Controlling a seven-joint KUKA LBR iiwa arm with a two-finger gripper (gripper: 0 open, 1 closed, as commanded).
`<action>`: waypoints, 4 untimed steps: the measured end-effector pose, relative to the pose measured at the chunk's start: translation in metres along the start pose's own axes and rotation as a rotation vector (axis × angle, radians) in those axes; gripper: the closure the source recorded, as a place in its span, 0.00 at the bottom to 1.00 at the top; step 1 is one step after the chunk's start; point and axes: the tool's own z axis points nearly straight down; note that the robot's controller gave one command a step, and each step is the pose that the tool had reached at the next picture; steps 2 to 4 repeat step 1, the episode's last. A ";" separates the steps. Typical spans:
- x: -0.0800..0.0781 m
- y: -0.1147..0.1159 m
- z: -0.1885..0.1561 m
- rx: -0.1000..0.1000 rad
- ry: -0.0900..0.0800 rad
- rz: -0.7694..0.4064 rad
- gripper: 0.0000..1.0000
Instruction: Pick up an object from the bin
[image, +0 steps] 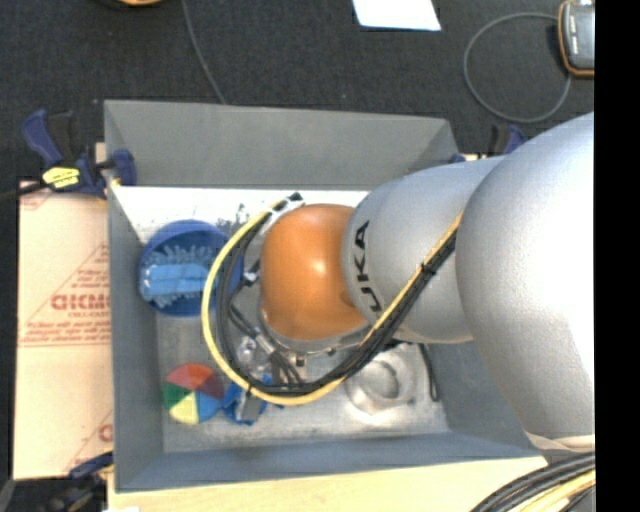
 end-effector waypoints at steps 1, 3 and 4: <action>0.005 0.057 0.050 -0.014 -0.025 -0.121 1.00; 0.005 0.057 0.050 -0.014 -0.025 -0.121 1.00; 0.005 0.057 0.050 -0.014 -0.025 -0.121 1.00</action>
Offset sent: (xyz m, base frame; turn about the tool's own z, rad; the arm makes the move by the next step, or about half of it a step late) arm -0.0068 0.0102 0.1021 -0.0331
